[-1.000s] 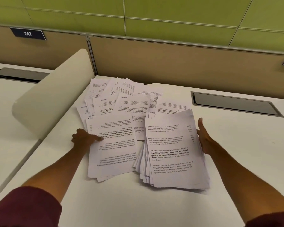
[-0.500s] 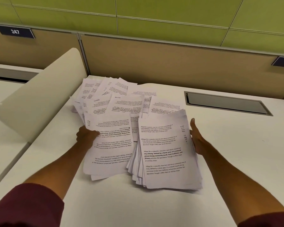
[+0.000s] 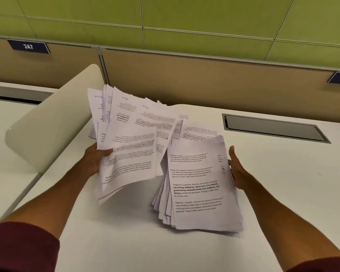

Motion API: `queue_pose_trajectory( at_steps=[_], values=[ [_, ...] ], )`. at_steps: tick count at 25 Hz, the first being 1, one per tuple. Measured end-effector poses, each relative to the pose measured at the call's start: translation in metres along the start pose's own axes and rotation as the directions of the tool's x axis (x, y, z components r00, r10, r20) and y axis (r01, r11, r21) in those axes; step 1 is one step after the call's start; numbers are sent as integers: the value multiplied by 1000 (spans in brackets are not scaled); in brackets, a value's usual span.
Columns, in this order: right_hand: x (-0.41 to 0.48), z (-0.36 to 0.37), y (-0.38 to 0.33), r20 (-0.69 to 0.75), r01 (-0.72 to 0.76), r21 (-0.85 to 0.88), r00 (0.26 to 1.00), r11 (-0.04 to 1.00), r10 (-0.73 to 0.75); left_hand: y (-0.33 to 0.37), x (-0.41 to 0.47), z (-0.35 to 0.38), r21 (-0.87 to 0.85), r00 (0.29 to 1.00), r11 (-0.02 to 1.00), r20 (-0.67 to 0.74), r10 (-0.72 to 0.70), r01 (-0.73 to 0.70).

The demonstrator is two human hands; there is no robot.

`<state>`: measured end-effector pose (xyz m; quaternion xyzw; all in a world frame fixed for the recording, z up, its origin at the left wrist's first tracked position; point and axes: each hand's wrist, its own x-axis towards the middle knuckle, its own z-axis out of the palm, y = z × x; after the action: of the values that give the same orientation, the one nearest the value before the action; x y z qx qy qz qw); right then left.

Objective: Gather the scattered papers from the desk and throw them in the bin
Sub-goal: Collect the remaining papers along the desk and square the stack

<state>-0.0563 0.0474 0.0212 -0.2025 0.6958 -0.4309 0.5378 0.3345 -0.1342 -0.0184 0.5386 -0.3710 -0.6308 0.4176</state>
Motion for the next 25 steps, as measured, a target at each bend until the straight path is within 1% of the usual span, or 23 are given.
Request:
queue_pose_trajectory(
  at_steps=[2, 4, 6, 8, 10, 12, 14, 15, 16, 17, 18, 21, 23, 25],
  values=[
    [5, -2, 2, 1, -2, 7, 1000, 1000, 2, 10, -2, 4, -57, 998, 997, 42, 51, -48],
    [6, -4, 2, -4, -10, 18, 1000, 1000, 10, 19, -6, 16, -94, 987, 990, 114, 112, -101],
    [9, -7, 3, -2, -21, 7, 1000, 1000, 21, 20, -12, 30, -72, 977, 991, 174, 123, -112],
    [18, -13, 6, -9, -36, 32, 999, 999, 36, 11, -22, 46, -6, 970, 996, 229, 85, -85],
    [31, -21, 12, -36, -28, 77, 999, 997, 31, -9, -35, 63, 80, 957, 995, 290, 29, -54],
    [43, -25, 17, -85, 1, 80, 996, 997, 6, -30, -47, 78, 211, 921, 978, 381, -82, 0],
    [56, -29, 24, -96, 84, 69, 992, 994, -78, -39, -57, 91, 390, 827, 918, 492, -272, 70],
    [65, -32, 31, -104, 119, 44, 988, 992, -114, -40, -59, 96, 478, 782, 875, 516, -349, 74],
    [78, -36, 38, -86, 112, 20, 990, 994, -110, -40, -59, 101, 536, 759, 843, 527, -383, 54],
    [89, -40, 45, -84, 96, -23, 992, 995, -97, -39, -59, 106, 565, 764, 825, 522, -378, 22],
    [95, -40, 47, -69, 92, -56, 993, 994, -95, -38, -58, 110, 564, 791, 826, 507, -342, -5],
    [101, -42, 51, -50, 108, -192, 992, 976, -119, -38, -54, 118, 551, 896, 833, 393, -208, -48],
    [89, -37, 46, -14, 108, -201, 993, 973, -114, -42, -52, 120, 543, 921, 835, 365, -138, -90],
    [91, -41, 48, 63, 163, -213, 986, 963, -153, -47, -50, 122, 491, 929, 867, 356, -105, -90]
  ],
)
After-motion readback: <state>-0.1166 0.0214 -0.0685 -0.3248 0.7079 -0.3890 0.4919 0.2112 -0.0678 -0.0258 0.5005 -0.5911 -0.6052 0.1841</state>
